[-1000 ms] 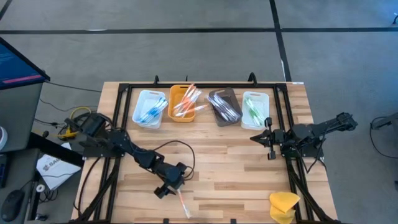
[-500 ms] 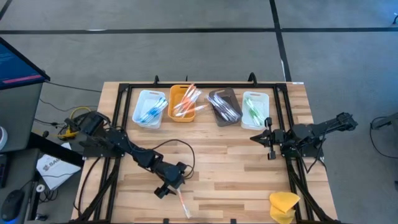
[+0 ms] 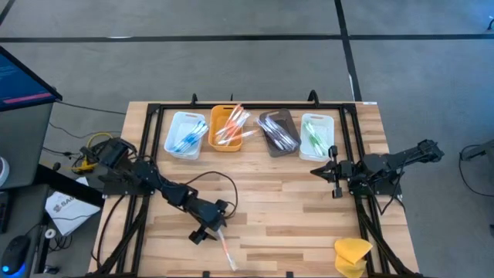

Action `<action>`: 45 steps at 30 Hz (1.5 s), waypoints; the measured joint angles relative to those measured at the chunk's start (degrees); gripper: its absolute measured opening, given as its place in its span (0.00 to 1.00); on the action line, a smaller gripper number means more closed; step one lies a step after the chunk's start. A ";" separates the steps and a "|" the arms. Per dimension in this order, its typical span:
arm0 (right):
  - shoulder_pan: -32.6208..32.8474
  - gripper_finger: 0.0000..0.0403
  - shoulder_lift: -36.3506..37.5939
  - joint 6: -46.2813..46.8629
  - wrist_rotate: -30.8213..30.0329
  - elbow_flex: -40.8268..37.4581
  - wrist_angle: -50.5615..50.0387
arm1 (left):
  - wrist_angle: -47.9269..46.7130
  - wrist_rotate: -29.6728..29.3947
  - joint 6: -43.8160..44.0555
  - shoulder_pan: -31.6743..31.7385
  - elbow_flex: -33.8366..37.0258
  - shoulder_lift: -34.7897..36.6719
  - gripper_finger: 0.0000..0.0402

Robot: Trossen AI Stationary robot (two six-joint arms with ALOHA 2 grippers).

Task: Pick & Place Toothbrushes
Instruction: Put the orange toothbrush into the yellow bin

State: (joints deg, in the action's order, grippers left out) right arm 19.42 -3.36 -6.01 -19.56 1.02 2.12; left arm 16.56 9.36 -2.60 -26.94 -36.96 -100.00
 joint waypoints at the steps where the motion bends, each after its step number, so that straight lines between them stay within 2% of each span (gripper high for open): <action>1: -0.02 0.00 0.00 0.00 -0.01 0.00 0.01 | 1.01 0.00 0.03 0.01 0.37 -0.02 0.71; 27: -0.02 0.00 0.00 0.00 -0.01 0.00 0.00 | 4.91 0.25 -0.28 0.02 2.18 -0.31 0.71; 39: 0.00 0.00 0.00 -0.01 -0.01 0.00 0.01 | 5.33 -0.28 -7.46 0.02 3.33 -0.23 0.71; 45: -0.01 0.00 0.00 0.01 0.00 0.00 0.00 | 5.23 -0.28 -7.61 0.19 3.33 -0.23 0.66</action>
State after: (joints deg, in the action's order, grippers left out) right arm 19.41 -3.36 -6.00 -19.56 1.02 2.13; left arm 21.80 9.08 -10.22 -26.75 -33.63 -100.22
